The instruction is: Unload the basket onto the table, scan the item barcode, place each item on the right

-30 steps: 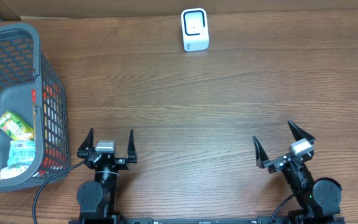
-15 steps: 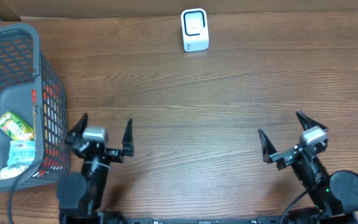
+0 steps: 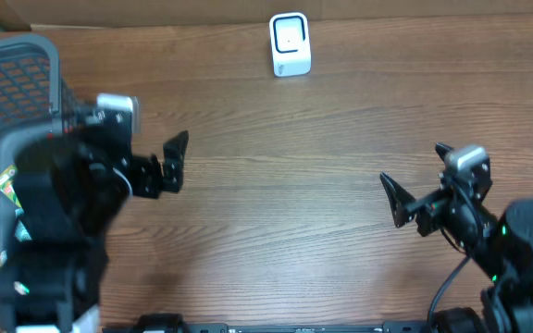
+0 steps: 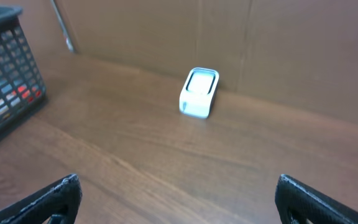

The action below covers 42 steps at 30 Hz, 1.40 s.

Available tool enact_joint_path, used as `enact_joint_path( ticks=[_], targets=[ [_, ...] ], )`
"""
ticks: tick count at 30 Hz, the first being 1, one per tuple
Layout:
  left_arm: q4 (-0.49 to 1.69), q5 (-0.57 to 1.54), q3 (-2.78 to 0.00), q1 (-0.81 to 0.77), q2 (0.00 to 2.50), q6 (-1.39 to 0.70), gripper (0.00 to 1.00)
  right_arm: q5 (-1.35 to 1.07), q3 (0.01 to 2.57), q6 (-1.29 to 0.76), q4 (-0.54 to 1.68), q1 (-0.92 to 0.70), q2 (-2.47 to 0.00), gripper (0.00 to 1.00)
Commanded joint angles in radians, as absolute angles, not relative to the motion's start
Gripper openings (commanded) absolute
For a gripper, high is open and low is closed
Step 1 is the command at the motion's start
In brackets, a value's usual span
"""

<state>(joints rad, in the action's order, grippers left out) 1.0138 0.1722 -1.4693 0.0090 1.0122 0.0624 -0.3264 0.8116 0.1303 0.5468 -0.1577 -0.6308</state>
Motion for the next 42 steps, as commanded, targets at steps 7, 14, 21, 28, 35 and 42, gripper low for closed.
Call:
enact_joint_path(
  ticks=[7,14,21,28,35,42],
  targets=[
    [1.234,0.231,-1.823,0.012,1.291,0.067,1.00,-0.342,1.039,0.125,0.667,-0.156,-0.955,1.00],
    [1.240,0.127,-1.824,0.057,1.346,-0.078,1.00,-0.358,1.039,0.124,0.657,-0.156,-1.135,1.00],
    [1.300,0.050,-1.835,0.353,1.346,-0.292,1.00,-0.504,1.039,0.124,0.660,-0.157,-1.275,1.00],
    [1.316,0.019,-1.835,0.680,1.349,-0.405,1.00,-0.526,1.038,0.124,0.660,-0.157,-1.339,1.00],
    [1.288,0.014,-1.797,0.772,1.386,-0.447,1.00,-0.526,1.038,0.124,0.660,-0.157,-1.343,1.00],
    [1.210,0.006,-1.673,0.784,1.464,-0.440,1.00,-0.526,1.038,0.124,0.660,-0.157,-1.343,1.00]
  ],
)
